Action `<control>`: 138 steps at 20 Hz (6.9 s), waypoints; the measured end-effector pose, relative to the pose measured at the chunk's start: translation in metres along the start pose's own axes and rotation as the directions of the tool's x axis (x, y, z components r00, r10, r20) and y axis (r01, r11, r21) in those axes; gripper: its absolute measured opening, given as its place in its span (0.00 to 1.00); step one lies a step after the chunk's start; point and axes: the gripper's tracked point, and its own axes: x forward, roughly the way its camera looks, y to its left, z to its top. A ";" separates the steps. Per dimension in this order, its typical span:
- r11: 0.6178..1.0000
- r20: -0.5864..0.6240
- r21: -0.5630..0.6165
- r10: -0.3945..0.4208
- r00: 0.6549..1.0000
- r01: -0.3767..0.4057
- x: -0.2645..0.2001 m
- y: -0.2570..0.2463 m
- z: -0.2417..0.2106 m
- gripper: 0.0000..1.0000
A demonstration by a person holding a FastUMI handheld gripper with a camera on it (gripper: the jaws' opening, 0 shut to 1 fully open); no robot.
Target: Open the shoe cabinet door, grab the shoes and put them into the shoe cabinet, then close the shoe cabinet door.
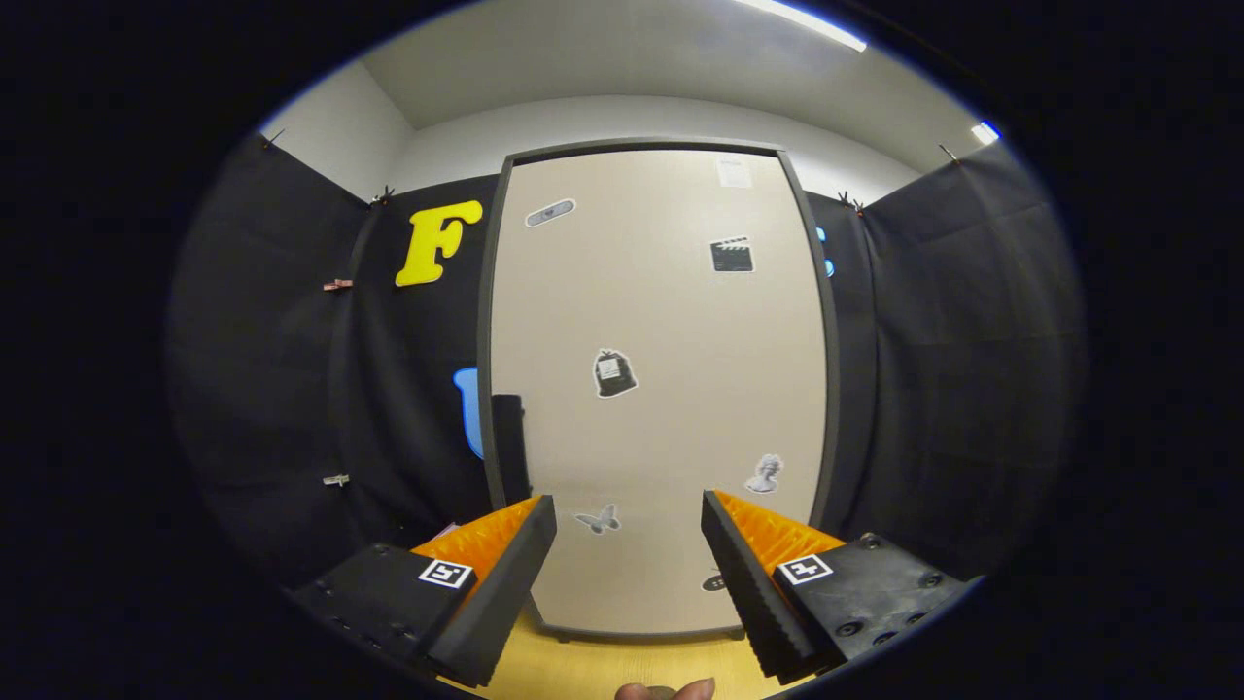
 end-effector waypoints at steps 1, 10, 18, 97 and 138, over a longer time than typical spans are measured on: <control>1.000 0.004 0.002 0.010 1.000 -0.010 0.009 0.012 -0.001 0.98; 1.000 0.001 -0.007 0.027 1.000 -0.027 0.096 0.074 -0.023 0.98; 0.999 -0.035 -0.032 0.009 0.999 -0.010 0.142 0.093 -0.043 0.79; 0.990 -0.055 0.129 -0.044 0.998 0.051 -0.125 -0.200 0.023 0.14; 0.984 -0.745 0.149 0.045 0.665 0.101 -0.095 0.016 -0.469 0.86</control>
